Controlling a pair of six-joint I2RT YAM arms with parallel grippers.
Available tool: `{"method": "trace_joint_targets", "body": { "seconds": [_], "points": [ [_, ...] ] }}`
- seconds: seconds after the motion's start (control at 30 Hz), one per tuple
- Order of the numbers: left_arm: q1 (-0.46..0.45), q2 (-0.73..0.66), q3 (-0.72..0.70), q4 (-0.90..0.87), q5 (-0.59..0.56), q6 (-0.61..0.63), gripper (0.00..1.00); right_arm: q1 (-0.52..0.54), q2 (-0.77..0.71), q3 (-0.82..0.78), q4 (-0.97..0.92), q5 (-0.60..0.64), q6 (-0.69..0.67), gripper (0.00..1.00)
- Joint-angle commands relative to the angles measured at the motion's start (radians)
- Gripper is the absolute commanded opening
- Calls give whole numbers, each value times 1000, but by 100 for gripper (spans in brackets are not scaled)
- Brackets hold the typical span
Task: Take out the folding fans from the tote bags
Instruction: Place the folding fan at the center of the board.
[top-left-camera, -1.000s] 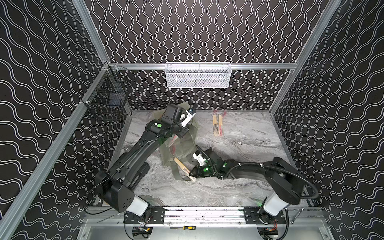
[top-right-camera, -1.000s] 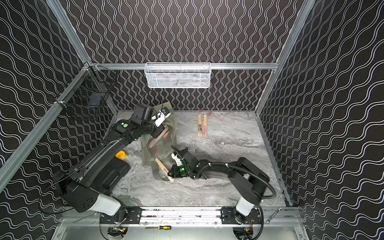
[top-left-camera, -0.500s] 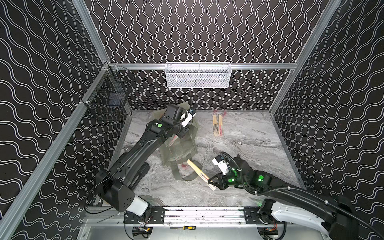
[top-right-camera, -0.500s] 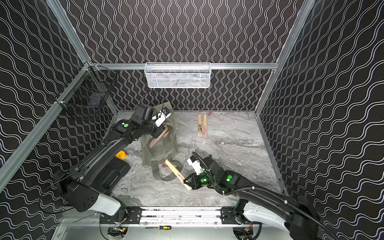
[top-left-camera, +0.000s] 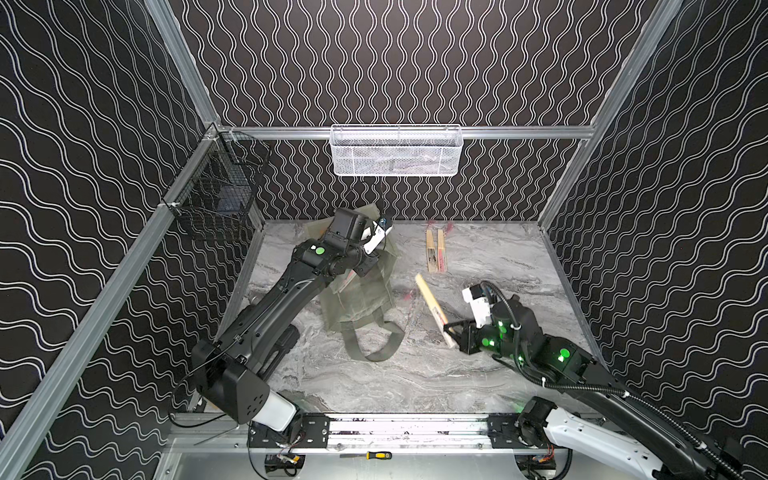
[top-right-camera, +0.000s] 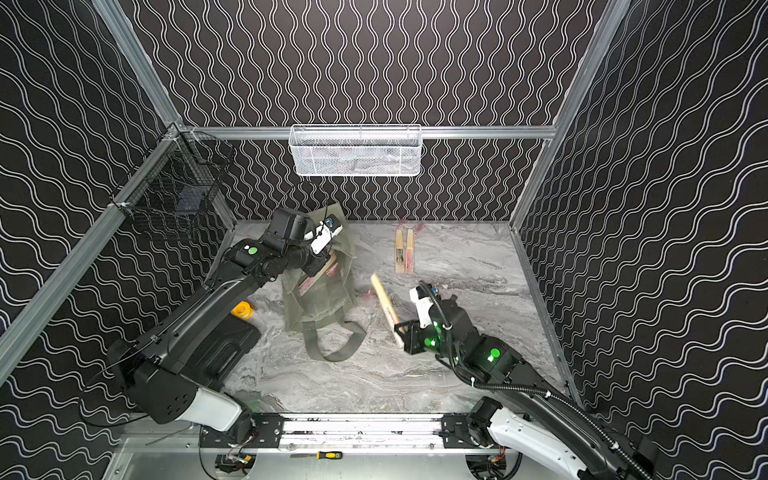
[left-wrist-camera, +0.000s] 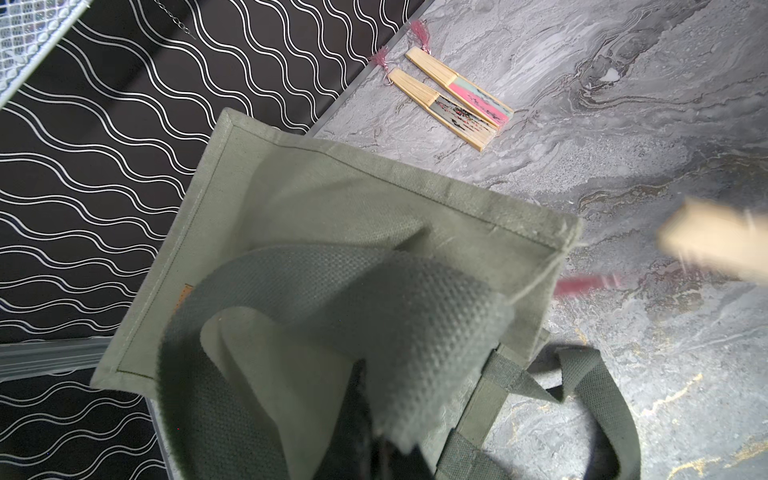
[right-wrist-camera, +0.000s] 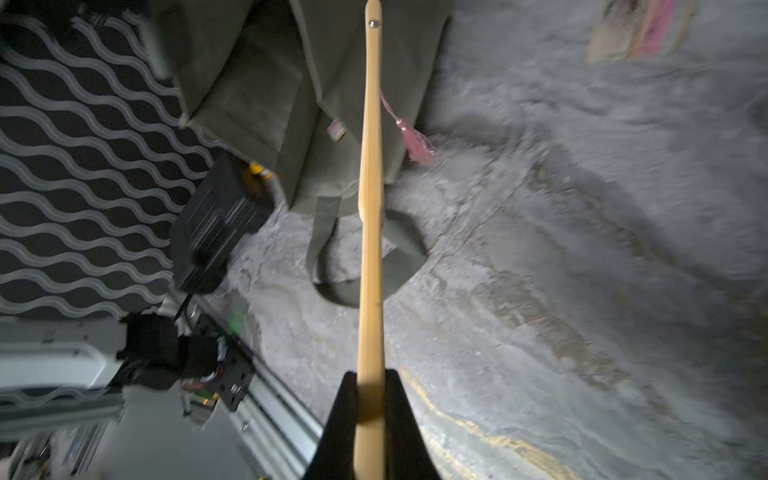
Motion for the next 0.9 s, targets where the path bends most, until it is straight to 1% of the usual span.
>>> {"method": "trace_joint_targets", "body": {
  "seconds": [0.0,0.13,0.23,0.3,0.37,0.43,0.5,0.57,0.6,0.67,0.73,0.8,0.87],
  "points": [
    [0,-7,1,38,-2,1,0,-123,69,24,24,2,-53,3],
    [-1,-11,1,38,-2,2,0,-282,227,56,117,-47,-64,3],
    [0,-16,-2,41,-2,3,0,-409,380,97,207,-120,-59,3],
    [0,-19,-3,43,-1,4,0,-468,491,156,233,-138,-54,3],
    [0,-18,-5,45,-1,4,0,-504,593,216,271,-144,-56,3],
    [0,-15,-4,43,0,5,0,-542,710,321,286,-167,-56,3],
    [0,-16,-4,44,2,4,0,-583,845,463,273,-210,-71,2],
    [-1,-15,-7,45,1,6,0,-606,952,610,236,-218,-101,2],
    [-1,-16,-8,45,1,5,0,-616,992,652,244,-216,-110,2],
    [-1,-14,-8,44,-3,7,0,-628,1041,665,314,-201,-103,2],
    [-1,-15,-7,45,-5,7,0,-638,1113,654,375,-244,-93,2],
    [-1,-16,-9,45,-6,9,0,-638,1197,693,338,-286,-115,2],
    [0,-13,-7,45,-7,9,0,-638,1250,689,340,-306,-107,2]
  ]
}}
